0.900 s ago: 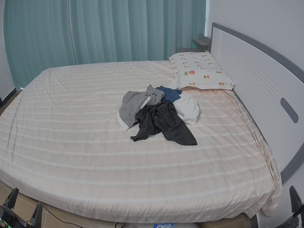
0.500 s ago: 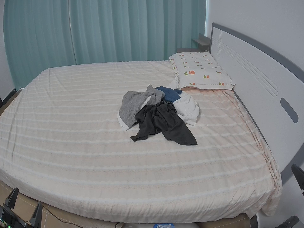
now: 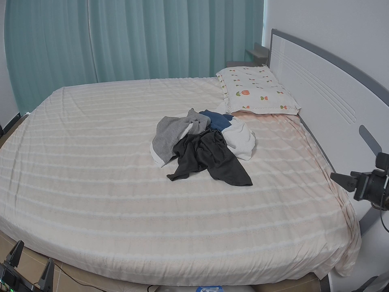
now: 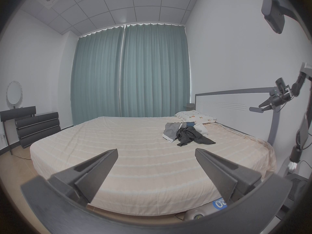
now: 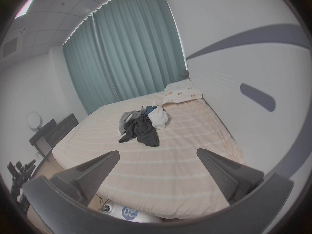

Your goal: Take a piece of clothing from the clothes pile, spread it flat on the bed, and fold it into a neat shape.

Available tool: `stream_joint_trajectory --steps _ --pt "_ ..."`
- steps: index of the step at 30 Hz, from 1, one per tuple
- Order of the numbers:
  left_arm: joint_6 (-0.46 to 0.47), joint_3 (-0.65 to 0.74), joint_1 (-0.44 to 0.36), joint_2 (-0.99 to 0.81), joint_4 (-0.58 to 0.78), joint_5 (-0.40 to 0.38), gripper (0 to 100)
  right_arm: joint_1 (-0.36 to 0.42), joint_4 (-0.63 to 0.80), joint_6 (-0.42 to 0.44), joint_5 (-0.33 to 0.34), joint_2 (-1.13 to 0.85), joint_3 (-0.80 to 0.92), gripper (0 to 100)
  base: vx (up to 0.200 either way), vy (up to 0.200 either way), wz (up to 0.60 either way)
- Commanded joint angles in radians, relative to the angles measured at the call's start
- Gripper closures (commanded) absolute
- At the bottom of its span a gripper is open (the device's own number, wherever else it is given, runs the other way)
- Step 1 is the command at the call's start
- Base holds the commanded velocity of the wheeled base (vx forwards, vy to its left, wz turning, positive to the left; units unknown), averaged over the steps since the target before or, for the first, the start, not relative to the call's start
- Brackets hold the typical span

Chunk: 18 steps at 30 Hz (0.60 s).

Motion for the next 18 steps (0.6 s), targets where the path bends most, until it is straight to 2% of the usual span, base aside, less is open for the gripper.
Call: stream_joint_trajectory --steps 1,2,3,5,6,10,18 --pt "0.000 0.013 0.000 -0.016 0.000 0.000 0 0.127 -0.294 0.187 -0.110 0.688 -0.196 0 0.000 0.000 0.00" --pt "0.000 0.013 0.000 -0.016 0.000 0.000 0 0.174 -0.288 0.285 -0.142 0.806 -0.303 0 0.000 0.000 0.00" --pt "0.000 0.013 0.000 -0.016 0.000 0.000 0 0.182 -0.290 0.297 -0.150 0.843 -0.333 0 0.000 0.000 0.00" --pt "0.000 0.013 0.000 -0.016 0.000 0.000 0 0.187 -0.290 0.303 -0.159 0.880 -0.363 0 0.000 0.000 0.00" --pt "0.000 0.013 0.000 -0.016 0.000 0.000 0 0.188 -0.288 0.311 -0.187 0.962 -0.435 0 0.000 0.000 0.00" --pt "0.000 0.013 0.000 -0.016 0.000 0.000 0 0.191 -0.276 0.312 -0.251 1.064 -0.549 0 0.000 0.000 0.00" --pt "0.000 0.013 0.000 -0.016 0.000 0.000 0 0.242 -0.277 0.345 -0.284 1.191 -0.661 0 0.000 0.000 0.00"
